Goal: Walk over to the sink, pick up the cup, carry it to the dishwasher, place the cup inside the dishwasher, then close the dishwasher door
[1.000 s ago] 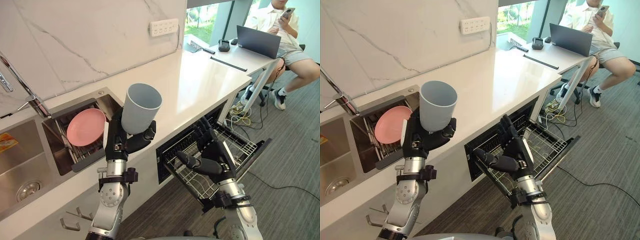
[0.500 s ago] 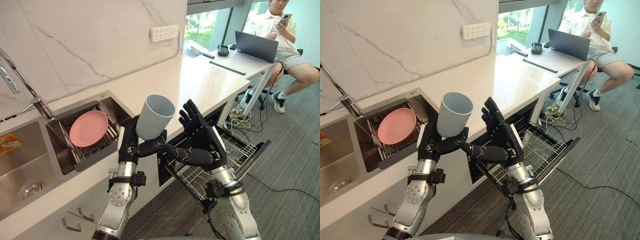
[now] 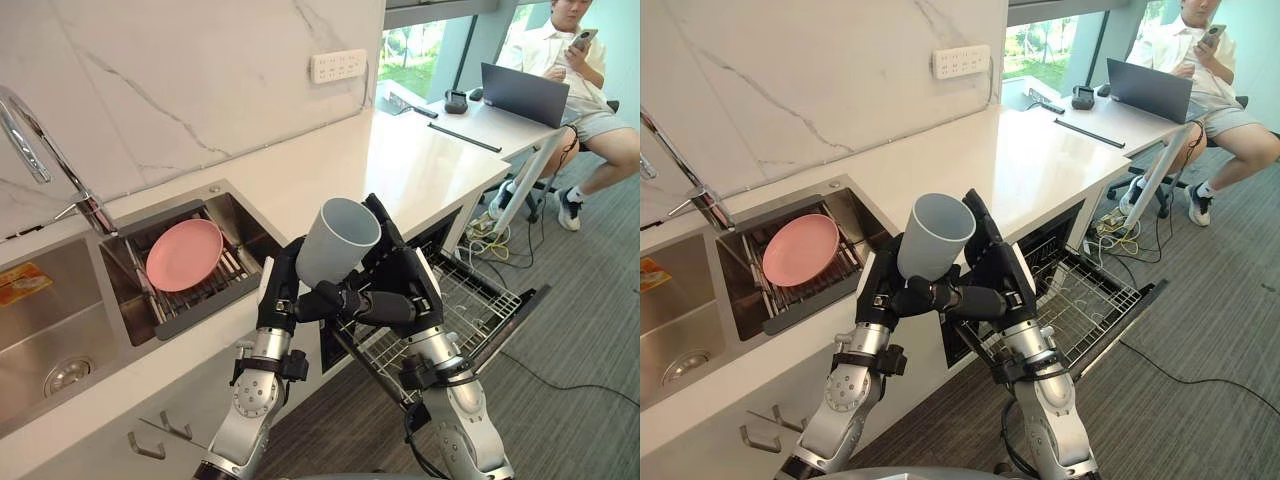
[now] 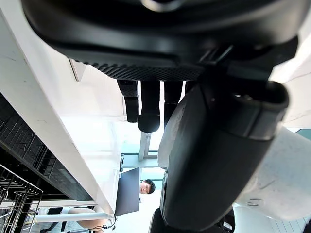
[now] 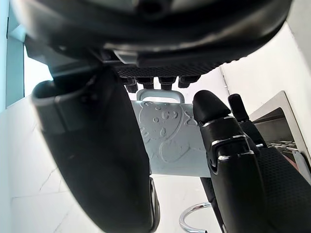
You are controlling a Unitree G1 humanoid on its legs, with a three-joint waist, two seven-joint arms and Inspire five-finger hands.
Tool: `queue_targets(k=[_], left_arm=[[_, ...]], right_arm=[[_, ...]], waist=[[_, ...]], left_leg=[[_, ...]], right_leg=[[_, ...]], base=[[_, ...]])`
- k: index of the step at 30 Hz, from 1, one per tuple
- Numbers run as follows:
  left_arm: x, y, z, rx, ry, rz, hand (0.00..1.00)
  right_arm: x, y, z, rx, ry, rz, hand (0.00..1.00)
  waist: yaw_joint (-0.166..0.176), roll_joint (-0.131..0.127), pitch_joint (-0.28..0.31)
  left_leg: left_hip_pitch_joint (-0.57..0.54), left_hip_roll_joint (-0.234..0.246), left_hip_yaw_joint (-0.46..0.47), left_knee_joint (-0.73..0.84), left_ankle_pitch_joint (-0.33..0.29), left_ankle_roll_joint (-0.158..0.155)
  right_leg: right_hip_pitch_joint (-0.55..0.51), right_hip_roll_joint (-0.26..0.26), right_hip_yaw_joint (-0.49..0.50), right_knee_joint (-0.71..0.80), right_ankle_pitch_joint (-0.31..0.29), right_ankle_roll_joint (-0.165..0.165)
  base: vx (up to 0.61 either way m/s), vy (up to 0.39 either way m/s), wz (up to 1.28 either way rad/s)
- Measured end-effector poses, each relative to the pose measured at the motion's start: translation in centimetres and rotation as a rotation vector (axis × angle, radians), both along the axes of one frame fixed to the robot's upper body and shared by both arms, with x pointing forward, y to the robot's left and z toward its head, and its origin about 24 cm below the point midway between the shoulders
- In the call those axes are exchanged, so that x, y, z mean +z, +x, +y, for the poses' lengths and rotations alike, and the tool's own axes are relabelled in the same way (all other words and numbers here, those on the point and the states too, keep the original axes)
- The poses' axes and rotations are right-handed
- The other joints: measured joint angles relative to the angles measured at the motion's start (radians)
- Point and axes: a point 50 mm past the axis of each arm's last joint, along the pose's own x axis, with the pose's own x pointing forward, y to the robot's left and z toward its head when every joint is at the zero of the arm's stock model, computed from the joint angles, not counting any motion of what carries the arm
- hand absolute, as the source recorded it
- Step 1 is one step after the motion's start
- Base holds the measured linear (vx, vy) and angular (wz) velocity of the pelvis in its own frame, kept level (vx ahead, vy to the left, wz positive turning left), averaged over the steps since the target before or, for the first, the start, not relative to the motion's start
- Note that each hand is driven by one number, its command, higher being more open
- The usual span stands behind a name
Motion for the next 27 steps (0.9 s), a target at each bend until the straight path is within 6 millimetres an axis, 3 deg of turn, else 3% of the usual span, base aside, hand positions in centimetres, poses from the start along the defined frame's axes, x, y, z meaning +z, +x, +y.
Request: queue_targets(k=[6, 7, 27], left_arm=[[-0.1, -0.1, -0.5, -0.035, 0.005, 0.01, 0.0], [-0.2, -0.2, -0.6, -0.039, 0.006, 0.015, 0.0], [-0.8, -1.0, -1.2, -0.074, -0.038, 0.068, 0.0]], right_arm=[[-0.3, 0.0, 0.2, -0.007, 0.01, 0.022, 1.0], [-0.4, 0.0, 0.1, -0.012, 0.011, 0.025, 0.0], [-1.1, 0.5, -0.6, -0.064, -0.002, 0.058, 0.0]], waist=[[0.002, -0.002, -0.002], [0.002, -0.005, -0.003], [0.006, -0.022, -0.012]], left_leg=[[0.0, -0.001, -0.003, 0.0, 0.001, 0.001], [0.0, -0.001, -0.003, 0.0, 0.001, 0.001], [0.002, -0.003, -0.008, -0.001, 0.002, 0.002]], right_leg=[[0.001, -0.002, -0.003, 0.0, 0.0, 0.0], [0.002, -0.002, -0.004, 0.0, 0.0, 0.0], [0.008, -0.004, -0.009, 0.0, 0.0, 0.0]], base=[[0.0, 0.0, 0.01], [0.0, 0.0, 0.0], [0.0, 0.0, 0.0]])
